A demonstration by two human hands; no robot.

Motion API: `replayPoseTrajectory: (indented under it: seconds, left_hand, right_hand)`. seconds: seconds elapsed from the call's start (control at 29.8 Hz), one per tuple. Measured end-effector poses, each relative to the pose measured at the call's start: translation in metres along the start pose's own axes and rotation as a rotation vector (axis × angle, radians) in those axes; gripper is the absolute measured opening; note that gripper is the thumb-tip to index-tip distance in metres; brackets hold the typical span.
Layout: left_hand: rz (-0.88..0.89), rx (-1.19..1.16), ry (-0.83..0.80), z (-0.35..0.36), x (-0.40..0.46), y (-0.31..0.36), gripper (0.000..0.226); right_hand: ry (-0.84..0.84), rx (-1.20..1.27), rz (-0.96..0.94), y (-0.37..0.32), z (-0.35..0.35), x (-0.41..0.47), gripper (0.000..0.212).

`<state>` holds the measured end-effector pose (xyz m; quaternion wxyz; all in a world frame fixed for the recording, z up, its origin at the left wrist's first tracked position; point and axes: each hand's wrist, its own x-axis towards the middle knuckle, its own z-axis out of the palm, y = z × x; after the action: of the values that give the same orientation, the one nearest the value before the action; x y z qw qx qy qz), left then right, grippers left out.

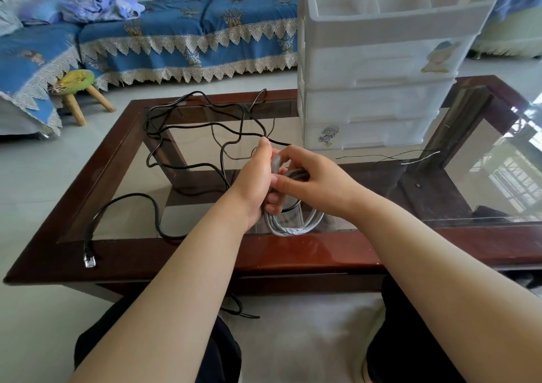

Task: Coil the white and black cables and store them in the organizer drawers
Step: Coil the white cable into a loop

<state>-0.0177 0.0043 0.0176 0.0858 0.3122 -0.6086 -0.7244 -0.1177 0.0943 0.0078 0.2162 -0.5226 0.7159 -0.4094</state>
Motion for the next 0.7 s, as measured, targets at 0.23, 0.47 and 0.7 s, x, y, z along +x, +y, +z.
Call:
replayPoseTrajectory:
  seconds: [0.23, 0.47, 0.7]
  left_hand:
    - [0.012, -0.018, 0.014, 0.0004, 0.0019, -0.0013, 0.05]
    - [0.001, -0.094, 0.018, 0.0023, 0.0054, -0.0012, 0.044]
    - [0.042, -0.082, -0.061, 0.0047, 0.0078, -0.0032, 0.025]
  right_hand:
    - [-0.05, 0.11, 0.039, 0.0, -0.0006, -0.0006, 0.036]
    - [-0.011, 0.144, 0.1, 0.0011, -0.0045, 0.002, 0.027]
    - [0.05, 0.163, 0.11, 0.0036, -0.0072, 0.0066, 0.014]
